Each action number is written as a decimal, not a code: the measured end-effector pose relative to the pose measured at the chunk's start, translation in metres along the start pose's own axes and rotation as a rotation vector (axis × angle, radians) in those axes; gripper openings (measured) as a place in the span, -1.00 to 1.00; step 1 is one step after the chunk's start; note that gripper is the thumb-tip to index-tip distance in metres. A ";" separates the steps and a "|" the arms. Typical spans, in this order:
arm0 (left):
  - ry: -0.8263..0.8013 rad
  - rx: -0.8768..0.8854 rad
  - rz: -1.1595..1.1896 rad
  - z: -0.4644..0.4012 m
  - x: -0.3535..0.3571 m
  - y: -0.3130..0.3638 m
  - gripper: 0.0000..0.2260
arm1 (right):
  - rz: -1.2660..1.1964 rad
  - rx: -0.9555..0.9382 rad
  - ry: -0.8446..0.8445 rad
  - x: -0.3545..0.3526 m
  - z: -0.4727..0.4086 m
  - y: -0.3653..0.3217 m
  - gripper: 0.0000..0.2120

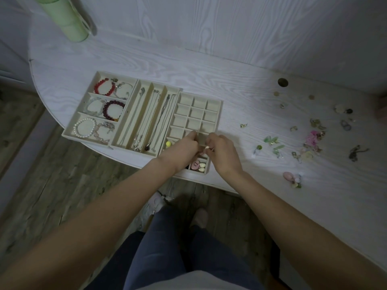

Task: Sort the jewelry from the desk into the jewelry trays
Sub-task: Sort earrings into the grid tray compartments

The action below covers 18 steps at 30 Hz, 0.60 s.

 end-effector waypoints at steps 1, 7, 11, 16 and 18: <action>0.037 0.010 -0.056 -0.001 -0.001 -0.001 -0.92 | 0.024 -0.012 0.001 0.001 0.000 0.000 -0.94; 0.003 0.041 -0.132 -0.005 0.010 0.003 -0.70 | 0.249 -0.110 0.027 0.007 -0.001 -0.001 -0.78; -0.113 0.094 -0.559 -0.002 0.005 0.013 -0.66 | 0.281 -0.103 0.014 0.006 -0.002 -0.001 -0.76; -0.110 0.095 -0.740 0.004 -0.004 0.002 -0.68 | 0.038 -0.041 -0.016 0.004 -0.002 0.000 -0.86; -0.133 0.087 -0.752 0.006 -0.004 -0.001 -0.69 | 0.099 -0.073 -0.022 0.006 -0.001 -0.001 -0.92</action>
Point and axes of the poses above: each hand's wrist, its own z-axis away from the middle knuckle, its own x-axis out of the palm, y = z × x, the point moved 4 cm from there along -z, towards the middle knuckle, and after that the axes turned 7 degrees about x, right-handed, at the moved point
